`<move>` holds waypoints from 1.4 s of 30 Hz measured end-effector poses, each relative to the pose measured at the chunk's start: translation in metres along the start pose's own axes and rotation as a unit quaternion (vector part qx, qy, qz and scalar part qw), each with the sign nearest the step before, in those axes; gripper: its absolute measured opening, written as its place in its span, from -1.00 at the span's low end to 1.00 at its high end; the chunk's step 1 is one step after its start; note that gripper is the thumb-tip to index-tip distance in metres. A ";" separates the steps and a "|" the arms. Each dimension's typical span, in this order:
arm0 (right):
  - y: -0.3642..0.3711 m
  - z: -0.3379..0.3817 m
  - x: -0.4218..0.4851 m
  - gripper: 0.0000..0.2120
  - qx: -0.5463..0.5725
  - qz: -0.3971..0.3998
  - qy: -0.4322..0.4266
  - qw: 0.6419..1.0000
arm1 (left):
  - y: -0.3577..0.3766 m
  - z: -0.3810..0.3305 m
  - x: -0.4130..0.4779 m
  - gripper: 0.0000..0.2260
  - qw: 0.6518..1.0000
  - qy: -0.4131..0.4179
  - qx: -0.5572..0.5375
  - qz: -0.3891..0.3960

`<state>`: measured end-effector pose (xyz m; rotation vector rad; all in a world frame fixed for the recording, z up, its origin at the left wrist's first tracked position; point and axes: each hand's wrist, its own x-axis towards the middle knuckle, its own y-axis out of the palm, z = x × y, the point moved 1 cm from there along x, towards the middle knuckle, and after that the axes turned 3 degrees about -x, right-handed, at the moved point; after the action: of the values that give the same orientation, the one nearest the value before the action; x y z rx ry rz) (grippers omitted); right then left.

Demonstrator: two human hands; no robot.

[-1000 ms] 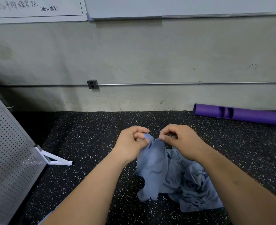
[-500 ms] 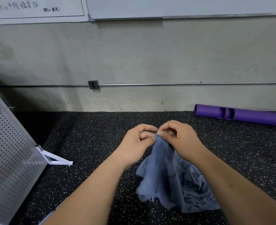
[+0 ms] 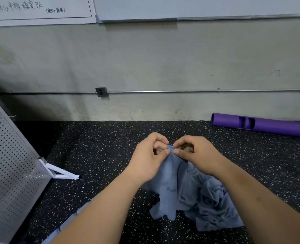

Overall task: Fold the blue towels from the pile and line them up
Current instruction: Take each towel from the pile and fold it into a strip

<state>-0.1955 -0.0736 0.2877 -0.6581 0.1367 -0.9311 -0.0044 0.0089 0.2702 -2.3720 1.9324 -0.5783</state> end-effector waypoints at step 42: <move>-0.050 -0.058 -0.022 -0.82 -0.240 -0.008 0.068 0.968 | -0.107 0.033 -0.004 -0.94 0.962 -0.036 0.111 -0.246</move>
<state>-0.2662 -0.1046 0.2670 -1.0418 0.4898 -0.9662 0.1059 0.0308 0.2651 -2.6733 1.1660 -0.6696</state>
